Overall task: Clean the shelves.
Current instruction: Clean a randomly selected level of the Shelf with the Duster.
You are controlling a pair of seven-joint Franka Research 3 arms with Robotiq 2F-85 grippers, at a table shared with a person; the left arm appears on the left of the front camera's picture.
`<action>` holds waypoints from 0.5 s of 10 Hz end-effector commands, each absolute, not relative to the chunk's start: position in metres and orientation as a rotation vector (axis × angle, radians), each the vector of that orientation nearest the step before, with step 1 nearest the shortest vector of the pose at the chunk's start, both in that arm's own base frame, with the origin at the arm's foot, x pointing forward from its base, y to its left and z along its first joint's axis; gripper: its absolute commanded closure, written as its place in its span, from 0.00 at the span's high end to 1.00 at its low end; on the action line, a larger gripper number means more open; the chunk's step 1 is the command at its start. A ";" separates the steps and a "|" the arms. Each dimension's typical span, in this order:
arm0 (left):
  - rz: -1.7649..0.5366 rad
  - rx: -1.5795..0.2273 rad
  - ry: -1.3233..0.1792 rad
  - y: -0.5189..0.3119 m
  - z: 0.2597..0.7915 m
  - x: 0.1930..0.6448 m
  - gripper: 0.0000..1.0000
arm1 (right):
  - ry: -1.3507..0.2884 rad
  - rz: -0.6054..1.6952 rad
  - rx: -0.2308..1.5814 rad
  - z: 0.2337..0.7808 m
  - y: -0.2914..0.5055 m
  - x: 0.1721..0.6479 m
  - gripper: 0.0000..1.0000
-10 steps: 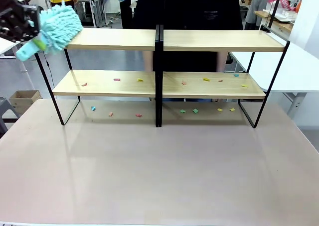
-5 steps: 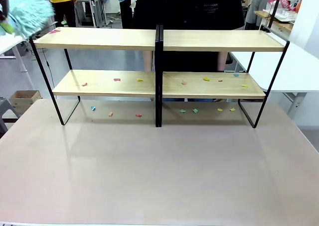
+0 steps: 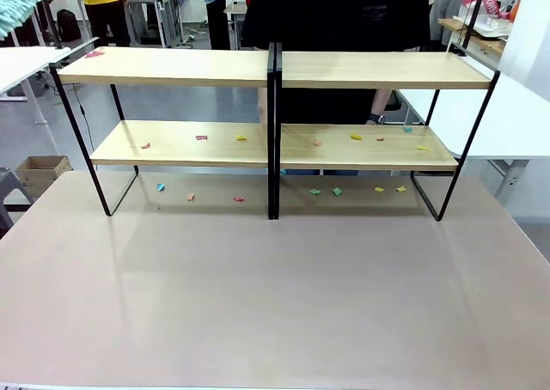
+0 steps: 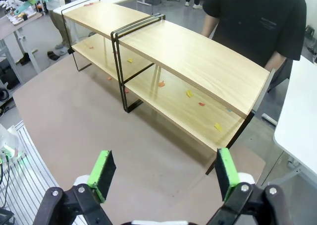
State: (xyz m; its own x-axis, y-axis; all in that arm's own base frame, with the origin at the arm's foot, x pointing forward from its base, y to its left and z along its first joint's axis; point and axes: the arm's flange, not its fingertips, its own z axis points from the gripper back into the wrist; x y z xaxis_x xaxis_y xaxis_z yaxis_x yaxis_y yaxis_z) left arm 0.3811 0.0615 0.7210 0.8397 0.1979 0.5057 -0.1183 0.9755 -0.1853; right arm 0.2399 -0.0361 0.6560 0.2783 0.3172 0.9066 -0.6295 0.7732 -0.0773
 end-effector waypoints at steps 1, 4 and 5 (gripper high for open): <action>0.100 -0.225 -0.551 0.051 0.718 0.377 0.13 | -1.123 0.655 0.330 0.656 -0.036 0.241 1.00; -0.170 -0.557 -0.427 0.057 0.735 0.334 0.13 | -1.123 0.655 0.330 0.656 -0.036 0.241 1.00; -0.243 -0.639 -0.428 0.077 0.744 0.308 0.13 | -1.123 0.655 0.330 0.656 -0.036 0.241 1.00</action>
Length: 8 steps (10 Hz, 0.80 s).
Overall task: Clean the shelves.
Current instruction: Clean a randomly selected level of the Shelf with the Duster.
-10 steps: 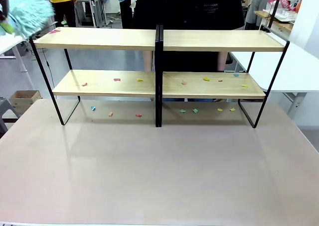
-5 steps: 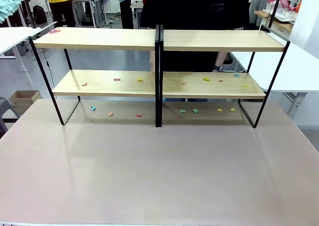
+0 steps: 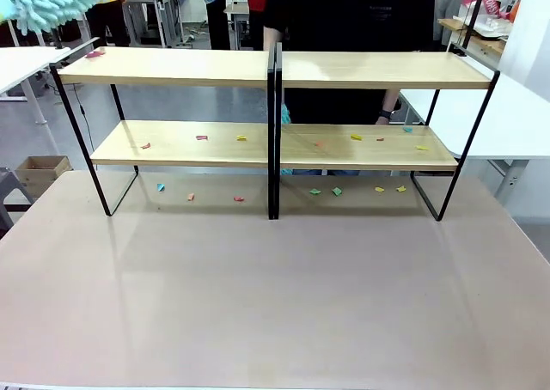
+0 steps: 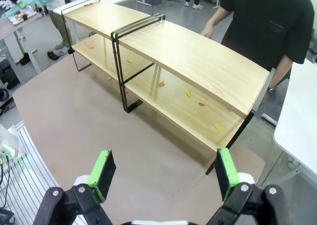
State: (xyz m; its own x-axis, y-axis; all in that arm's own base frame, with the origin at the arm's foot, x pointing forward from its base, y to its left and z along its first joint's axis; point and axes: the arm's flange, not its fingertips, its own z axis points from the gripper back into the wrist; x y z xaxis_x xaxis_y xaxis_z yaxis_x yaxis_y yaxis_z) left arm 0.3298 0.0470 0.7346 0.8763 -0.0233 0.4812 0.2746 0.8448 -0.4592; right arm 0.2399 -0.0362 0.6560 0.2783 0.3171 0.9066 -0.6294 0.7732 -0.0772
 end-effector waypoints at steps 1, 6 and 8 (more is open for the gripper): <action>-0.261 -0.680 -0.459 0.101 0.751 0.289 0.13 | -1.123 0.655 0.330 0.656 -0.036 0.241 1.00; -0.377 -0.918 -0.495 0.225 0.738 0.218 0.13 | -1.123 0.655 0.330 0.656 -0.036 0.241 1.00; -0.370 -0.888 -0.478 0.226 0.725 0.208 0.13 | -1.123 0.655 0.330 0.656 -0.036 0.241 1.00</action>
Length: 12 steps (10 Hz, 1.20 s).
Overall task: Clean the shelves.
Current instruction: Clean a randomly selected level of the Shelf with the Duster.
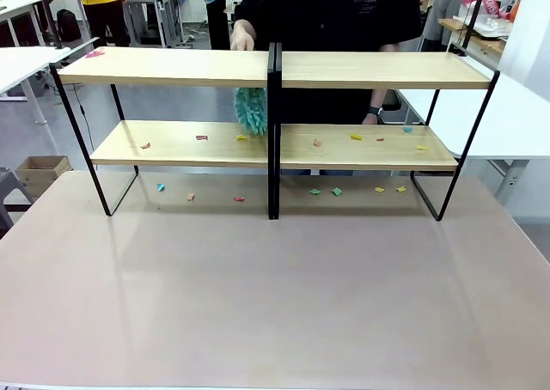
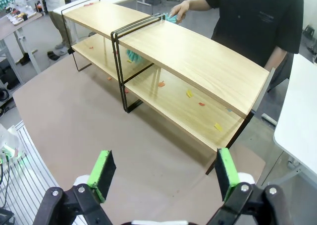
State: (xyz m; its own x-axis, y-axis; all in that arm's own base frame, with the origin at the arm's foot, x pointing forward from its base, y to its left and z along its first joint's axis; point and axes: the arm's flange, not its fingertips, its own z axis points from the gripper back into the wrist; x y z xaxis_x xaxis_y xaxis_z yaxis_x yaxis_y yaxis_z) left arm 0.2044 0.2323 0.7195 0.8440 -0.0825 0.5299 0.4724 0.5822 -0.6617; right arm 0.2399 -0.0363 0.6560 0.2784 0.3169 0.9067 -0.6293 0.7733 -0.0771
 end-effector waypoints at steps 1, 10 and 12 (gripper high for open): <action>-0.363 -0.883 -0.488 0.223 0.726 0.209 0.13 | -1.123 0.655 0.330 0.656 -0.036 0.241 1.00; -0.090 -0.637 -0.424 0.033 0.696 0.304 0.13 | -1.123 0.655 0.330 0.656 -0.036 0.241 1.00; -0.045 -0.537 -0.423 -0.012 0.669 0.327 0.13 | -1.123 0.655 0.330 0.656 -0.036 0.241 1.00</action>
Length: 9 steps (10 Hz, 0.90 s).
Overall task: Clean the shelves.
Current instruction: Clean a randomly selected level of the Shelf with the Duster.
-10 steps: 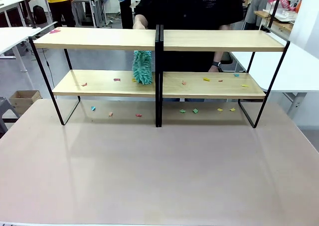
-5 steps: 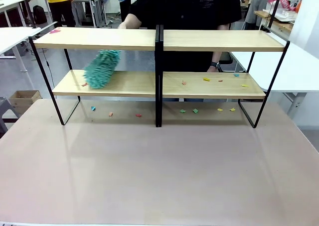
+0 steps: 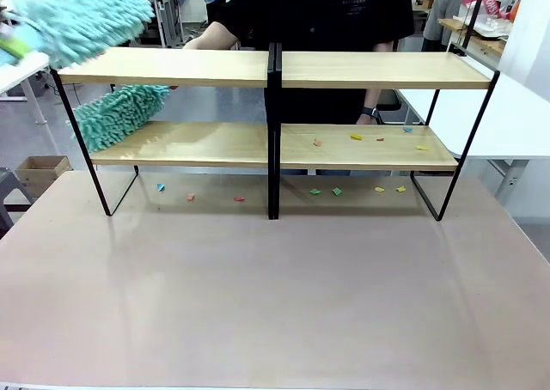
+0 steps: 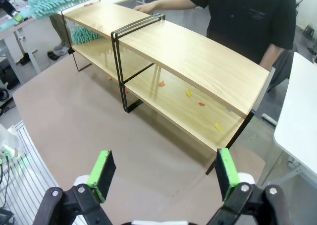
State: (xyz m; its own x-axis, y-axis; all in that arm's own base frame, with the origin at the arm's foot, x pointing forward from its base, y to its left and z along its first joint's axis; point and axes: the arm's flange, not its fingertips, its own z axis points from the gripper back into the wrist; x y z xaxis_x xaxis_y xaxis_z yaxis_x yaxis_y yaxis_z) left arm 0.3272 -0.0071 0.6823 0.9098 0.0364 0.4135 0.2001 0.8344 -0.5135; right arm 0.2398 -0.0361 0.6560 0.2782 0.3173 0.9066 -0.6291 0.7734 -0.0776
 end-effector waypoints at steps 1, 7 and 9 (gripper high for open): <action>-0.030 -0.487 -0.421 -0.023 0.659 0.334 0.13 | -1.123 0.655 0.330 0.656 -0.036 0.241 1.00; 0.084 -0.330 -0.398 -0.024 0.632 0.373 0.13 | -1.123 0.655 0.330 0.656 -0.036 0.241 1.00; 0.283 -0.201 -0.330 0.001 0.642 0.391 0.13 | -1.123 0.655 0.330 0.656 -0.036 0.241 1.00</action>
